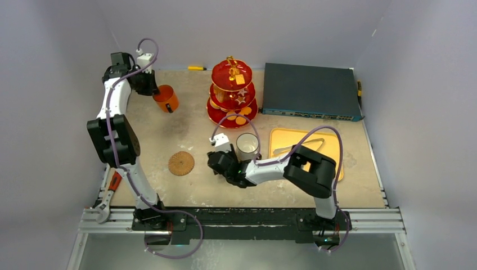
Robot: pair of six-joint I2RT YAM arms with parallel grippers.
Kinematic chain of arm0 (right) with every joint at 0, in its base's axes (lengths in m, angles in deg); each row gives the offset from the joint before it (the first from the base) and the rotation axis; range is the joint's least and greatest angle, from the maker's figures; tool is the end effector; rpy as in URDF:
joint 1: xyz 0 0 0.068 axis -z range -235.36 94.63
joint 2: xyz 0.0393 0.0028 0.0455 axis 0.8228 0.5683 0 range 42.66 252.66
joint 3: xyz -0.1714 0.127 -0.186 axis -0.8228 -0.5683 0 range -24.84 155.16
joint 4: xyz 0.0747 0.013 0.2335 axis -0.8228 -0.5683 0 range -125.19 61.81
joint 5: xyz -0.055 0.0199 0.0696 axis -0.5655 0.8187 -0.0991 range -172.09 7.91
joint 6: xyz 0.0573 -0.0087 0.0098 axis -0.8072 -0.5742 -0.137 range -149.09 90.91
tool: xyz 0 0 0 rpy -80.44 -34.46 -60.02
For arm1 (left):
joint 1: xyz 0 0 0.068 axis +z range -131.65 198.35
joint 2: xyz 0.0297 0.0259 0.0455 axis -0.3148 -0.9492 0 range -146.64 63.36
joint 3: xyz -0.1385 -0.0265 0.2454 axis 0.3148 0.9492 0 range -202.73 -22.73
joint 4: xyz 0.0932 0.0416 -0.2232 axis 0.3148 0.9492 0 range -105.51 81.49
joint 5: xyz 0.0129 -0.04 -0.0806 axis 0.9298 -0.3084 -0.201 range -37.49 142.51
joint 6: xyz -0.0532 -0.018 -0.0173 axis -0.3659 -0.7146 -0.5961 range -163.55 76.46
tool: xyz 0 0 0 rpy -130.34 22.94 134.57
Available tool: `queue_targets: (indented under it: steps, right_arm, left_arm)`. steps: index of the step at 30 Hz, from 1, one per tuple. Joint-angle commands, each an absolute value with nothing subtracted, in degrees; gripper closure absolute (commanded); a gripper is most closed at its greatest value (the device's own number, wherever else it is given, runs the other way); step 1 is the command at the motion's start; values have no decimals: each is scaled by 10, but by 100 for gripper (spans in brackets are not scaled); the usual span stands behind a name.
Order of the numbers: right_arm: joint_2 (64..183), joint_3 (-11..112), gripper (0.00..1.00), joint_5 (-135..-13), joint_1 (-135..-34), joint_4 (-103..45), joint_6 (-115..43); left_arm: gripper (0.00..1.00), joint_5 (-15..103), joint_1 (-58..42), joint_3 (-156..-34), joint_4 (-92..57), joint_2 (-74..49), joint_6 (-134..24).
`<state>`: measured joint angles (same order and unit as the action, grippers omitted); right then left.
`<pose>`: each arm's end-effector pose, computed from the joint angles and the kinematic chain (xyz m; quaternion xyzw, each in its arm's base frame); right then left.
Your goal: Serve the afternoon tea
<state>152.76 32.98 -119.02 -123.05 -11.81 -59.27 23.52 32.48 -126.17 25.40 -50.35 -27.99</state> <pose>0.1713 0.3500 0.1644 -0.1352 0.8462 0.1399 0.4961 0.4270 0.0863 0.2967 0.0945 0.9120 -0.1458 0.3715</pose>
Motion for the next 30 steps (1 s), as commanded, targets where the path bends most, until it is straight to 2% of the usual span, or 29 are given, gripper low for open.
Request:
queue_targets:
  steps: [1,6,10,18,23,30]
  right_arm:
    - [1565,427,36,-1150,-1273,-94,-517]
    - [1646,553,21,-1117,-1289,-68,-441]
    - [1696,621,18,-1095,-1292,-54,-408]
    - [1757,667,17,-1029,-1301,-38,-352]
    - [1783,676,22,-1050,-1301,-74,-342]
    - [1730,572,26,-1098,-1275,-73,-373]
  left_arm:
    - [100,216,335,-1250,251,-445,-290]
    - [100,246,337,-1230,247,-420,-293]
    - [100,260,341,-1221,252,-403,-291]
    - [100,255,346,-1173,245,-358,-307]
    - [100,245,346,-1168,254,-339,-322]
    - [100,243,338,-1119,248,-292,-340]
